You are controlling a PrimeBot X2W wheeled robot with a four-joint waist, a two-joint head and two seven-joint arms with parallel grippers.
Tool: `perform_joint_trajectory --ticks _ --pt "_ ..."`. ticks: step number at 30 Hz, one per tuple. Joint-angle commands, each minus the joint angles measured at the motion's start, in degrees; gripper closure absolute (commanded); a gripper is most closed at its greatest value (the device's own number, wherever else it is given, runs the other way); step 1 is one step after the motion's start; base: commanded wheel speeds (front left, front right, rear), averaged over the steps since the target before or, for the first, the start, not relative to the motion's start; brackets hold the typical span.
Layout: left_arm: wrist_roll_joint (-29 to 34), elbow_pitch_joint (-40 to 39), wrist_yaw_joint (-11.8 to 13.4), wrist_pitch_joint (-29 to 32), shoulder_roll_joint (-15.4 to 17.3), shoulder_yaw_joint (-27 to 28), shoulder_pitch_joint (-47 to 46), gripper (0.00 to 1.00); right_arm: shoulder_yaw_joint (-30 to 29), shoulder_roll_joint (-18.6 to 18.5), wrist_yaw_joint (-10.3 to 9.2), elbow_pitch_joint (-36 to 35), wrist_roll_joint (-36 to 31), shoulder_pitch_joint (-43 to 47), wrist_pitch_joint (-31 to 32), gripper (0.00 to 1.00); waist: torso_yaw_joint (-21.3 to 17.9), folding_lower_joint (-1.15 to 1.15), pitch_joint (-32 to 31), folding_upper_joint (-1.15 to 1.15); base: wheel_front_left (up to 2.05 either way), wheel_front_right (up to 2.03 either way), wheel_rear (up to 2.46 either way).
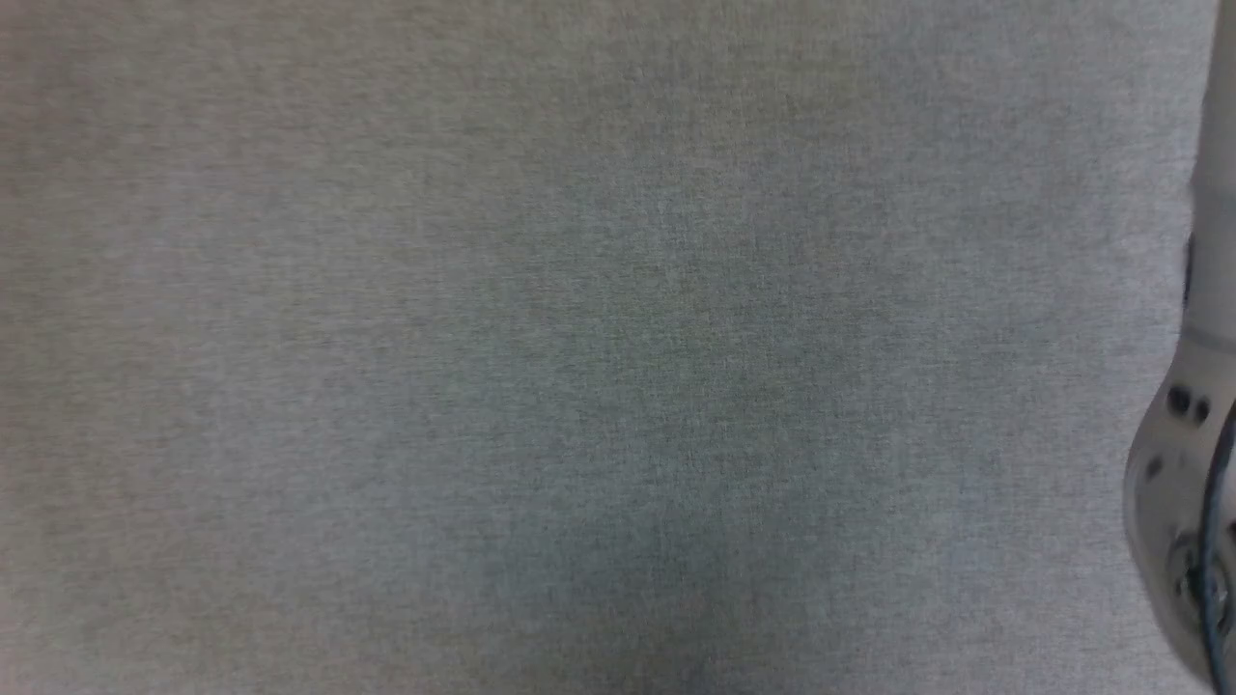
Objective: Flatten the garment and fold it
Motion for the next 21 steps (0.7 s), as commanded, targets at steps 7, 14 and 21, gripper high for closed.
perform_joint_trajectory --ticks 7,14,21 --pt "-13.34 -14.45 -0.55 7.92 8.17 0.31 20.82 1.0 -0.19 -4.83 -0.11 -14.11 7.96 17.1 8.18 1.0 3.16 -0.01 -9.86 0.0 0.0 0.0 0.0" --pt "-21.61 -25.9 3.02 4.87 12.77 4.98 44.28 1.0 -3.97 -6.69 -0.11 -29.34 16.12 34.53 14.81 1.0 4.09 -0.01 -15.49 0.0 0.0 0.0 0.0" --pt "-22.76 -35.33 4.74 0.69 15.2 4.73 65.47 1.0 -8.55 -4.85 -0.11 -37.57 21.77 51.02 15.98 1.0 5.07 -0.01 -18.88 0.0 0.0 0.0 0.0"
